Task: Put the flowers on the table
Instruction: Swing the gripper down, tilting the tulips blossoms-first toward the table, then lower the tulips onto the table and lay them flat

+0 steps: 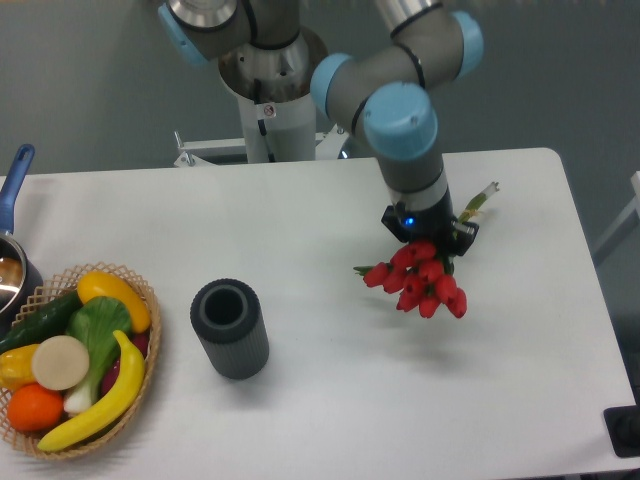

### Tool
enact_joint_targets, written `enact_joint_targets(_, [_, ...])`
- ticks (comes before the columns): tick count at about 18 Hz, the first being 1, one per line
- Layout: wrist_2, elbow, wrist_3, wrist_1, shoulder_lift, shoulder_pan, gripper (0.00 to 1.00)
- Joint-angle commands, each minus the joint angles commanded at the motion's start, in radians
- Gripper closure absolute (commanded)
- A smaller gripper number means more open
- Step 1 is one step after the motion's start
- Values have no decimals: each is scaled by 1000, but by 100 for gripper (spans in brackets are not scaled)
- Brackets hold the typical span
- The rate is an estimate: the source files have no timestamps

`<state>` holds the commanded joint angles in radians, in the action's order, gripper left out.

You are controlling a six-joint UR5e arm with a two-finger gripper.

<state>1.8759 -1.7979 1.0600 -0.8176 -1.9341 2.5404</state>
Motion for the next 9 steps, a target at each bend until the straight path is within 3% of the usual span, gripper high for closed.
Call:
enact_joint_targets(3, [8,32,2,2,-63,-15,57])
enact_joint_targets(9, [-40,41,2,2,-95,-19,56])
